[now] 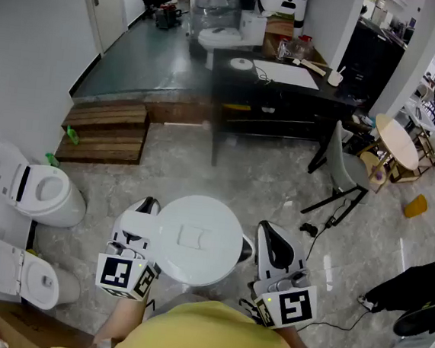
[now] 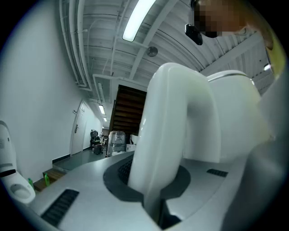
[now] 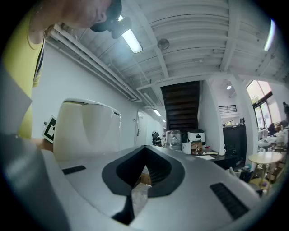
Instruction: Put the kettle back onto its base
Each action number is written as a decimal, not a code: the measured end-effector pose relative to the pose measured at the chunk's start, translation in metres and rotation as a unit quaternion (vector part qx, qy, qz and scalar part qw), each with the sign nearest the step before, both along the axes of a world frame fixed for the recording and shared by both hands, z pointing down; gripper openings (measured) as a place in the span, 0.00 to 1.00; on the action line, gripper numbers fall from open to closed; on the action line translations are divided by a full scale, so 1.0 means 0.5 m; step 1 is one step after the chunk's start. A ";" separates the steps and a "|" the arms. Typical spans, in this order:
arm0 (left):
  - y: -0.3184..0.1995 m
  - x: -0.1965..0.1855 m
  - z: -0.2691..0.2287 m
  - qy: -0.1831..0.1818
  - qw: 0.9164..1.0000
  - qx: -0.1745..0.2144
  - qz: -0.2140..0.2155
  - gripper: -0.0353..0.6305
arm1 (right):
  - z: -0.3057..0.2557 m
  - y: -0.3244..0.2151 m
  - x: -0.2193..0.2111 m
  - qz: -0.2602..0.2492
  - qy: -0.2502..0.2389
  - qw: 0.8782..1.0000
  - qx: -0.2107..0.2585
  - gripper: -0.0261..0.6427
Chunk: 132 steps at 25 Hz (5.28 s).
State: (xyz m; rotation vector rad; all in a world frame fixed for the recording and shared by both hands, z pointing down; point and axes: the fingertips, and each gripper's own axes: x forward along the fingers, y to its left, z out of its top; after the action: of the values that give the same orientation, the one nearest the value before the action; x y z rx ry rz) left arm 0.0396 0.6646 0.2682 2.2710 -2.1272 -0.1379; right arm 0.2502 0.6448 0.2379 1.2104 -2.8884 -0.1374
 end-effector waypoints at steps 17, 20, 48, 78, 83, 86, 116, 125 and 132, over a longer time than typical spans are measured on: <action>-0.046 -0.087 0.020 0.012 1.000 0.006 0.017 0.11 | 0.021 -0.031 -0.083 0.024 -0.012 1.000 -0.013 0.06; -0.073 -0.101 0.030 0.016 1.000 0.004 0.014 0.11 | 0.028 -0.059 -0.099 0.021 -0.007 1.000 -0.016 0.06; -0.572 -0.261 0.019 0.022 1.000 0.008 0.002 0.12 | 0.025 -0.557 -0.217 0.036 -0.005 0.999 -0.007 0.06; -0.957 -0.423 0.029 0.013 0.995 0.008 0.096 0.12 | 0.048 -0.891 -0.384 0.114 -0.024 0.993 -0.010 0.06; -1.001 -0.435 0.035 0.018 0.995 0.005 0.095 0.12 | 0.049 -0.933 -0.400 0.113 -0.022 0.993 -0.015 0.06; -1.035 -0.438 0.042 0.018 0.996 0.005 0.092 0.12 | 0.055 -0.968 -0.408 0.105 -0.020 0.994 -0.015 0.06; -1.481 -0.452 0.029 0.014 1.000 0.009 0.019 0.12 | 0.093 -1.478 -0.367 0.065 -0.039 0.996 -0.040 0.06; -1.626 -0.456 0.025 0.023 0.998 0.008 0.061 0.12 | 0.090 -1.575 -0.394 0.087 -0.027 0.995 -0.042 0.06; -1.761 -0.463 0.016 0.016 0.994 0.010 0.111 0.12 | 0.077 -1.674 -0.426 0.128 -0.042 0.990 -0.040 0.06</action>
State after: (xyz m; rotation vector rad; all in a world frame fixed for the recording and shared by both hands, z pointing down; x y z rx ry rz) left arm -0.1919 -0.2160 0.2764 2.4780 -1.8504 -0.1893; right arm 0.0372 -0.1925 0.2762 1.5912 -2.7430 0.0317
